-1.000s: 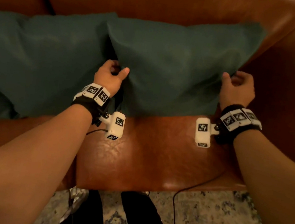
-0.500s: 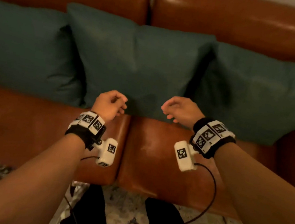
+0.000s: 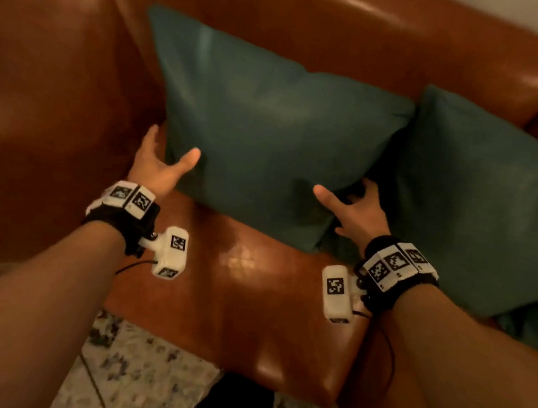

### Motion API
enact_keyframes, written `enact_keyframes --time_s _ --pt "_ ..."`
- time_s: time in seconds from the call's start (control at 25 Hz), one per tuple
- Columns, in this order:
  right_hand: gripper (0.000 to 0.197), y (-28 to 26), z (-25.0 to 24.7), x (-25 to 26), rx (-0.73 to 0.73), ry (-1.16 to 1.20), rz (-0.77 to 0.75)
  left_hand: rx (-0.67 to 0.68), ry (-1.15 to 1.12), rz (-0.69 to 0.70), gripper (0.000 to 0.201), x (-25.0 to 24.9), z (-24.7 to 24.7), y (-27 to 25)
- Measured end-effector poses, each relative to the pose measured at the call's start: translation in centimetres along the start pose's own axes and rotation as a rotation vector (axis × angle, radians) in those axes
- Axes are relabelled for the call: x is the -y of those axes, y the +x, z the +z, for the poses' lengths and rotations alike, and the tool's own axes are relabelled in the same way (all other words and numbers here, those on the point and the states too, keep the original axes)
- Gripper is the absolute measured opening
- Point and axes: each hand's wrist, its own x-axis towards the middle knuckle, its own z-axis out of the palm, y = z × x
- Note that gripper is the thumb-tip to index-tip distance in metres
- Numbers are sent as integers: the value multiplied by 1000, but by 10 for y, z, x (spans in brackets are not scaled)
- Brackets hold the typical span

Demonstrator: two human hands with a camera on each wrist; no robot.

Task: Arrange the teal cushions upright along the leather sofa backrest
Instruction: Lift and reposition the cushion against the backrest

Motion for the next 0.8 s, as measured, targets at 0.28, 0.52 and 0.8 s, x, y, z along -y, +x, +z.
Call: enact_keyframes --time_s 0.28,0.52,0.8 --pt "138 27 33 26 -90 277 77 157 -194 69 125 -30 8 55" --pt "136 29 62 34 -132 382 -20 195 -267 96 115 -33 -4 65" --pt "126 46 146 76 -58 346 -183 50 -373 67 110 -20 -74 106"
